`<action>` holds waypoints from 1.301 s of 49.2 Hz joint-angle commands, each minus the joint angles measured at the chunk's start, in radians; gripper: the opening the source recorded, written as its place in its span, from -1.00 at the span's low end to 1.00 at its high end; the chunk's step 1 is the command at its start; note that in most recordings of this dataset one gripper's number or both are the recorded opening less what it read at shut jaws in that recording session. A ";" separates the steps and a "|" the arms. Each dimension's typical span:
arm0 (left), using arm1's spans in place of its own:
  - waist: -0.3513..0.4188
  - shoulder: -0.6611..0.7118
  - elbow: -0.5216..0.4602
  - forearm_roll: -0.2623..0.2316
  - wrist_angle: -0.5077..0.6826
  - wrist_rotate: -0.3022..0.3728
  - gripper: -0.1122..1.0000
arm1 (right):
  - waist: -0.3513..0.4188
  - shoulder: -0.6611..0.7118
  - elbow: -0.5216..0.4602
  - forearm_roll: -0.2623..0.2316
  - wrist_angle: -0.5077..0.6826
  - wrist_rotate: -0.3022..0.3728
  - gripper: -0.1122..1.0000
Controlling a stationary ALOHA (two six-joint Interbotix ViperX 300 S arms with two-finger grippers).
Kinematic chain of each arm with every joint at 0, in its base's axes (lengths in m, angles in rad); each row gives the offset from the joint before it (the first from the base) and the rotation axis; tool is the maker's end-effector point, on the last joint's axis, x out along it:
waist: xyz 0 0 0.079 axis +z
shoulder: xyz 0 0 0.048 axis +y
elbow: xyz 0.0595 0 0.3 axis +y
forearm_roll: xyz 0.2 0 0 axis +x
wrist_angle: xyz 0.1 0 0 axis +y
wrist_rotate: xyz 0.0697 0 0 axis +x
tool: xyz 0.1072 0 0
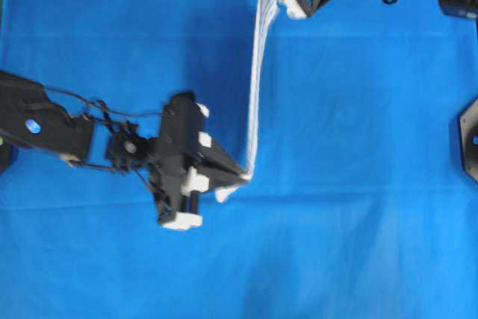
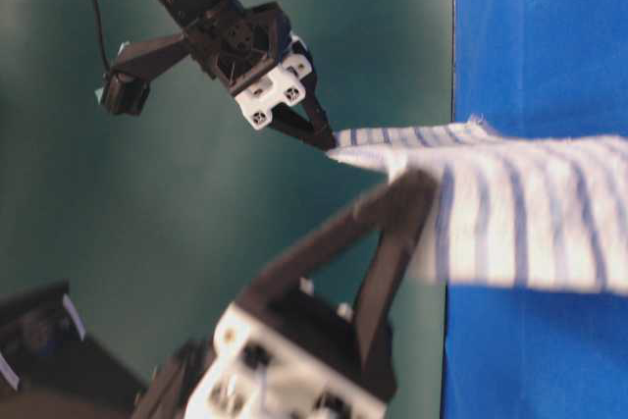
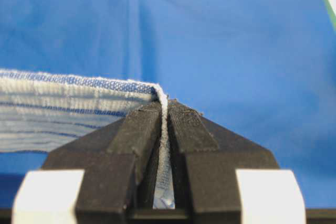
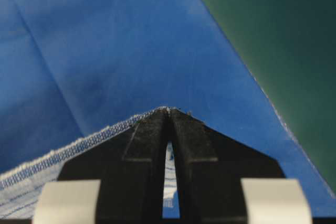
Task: Fold the blue towel.
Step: 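Lift the strip and rotate it vertical, left gripper swinging toward the near side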
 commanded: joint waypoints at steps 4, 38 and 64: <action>0.005 0.048 -0.094 -0.002 -0.008 0.003 -0.77 | -0.014 -0.018 -0.015 -0.006 0.015 0.000 -0.73; 0.029 0.107 -0.077 -0.009 -0.051 0.014 -0.77 | 0.002 0.043 -0.040 -0.006 0.029 0.000 -0.73; 0.031 0.002 0.143 -0.014 -0.138 -0.034 -0.77 | 0.034 0.190 -0.213 -0.012 0.058 -0.005 -0.73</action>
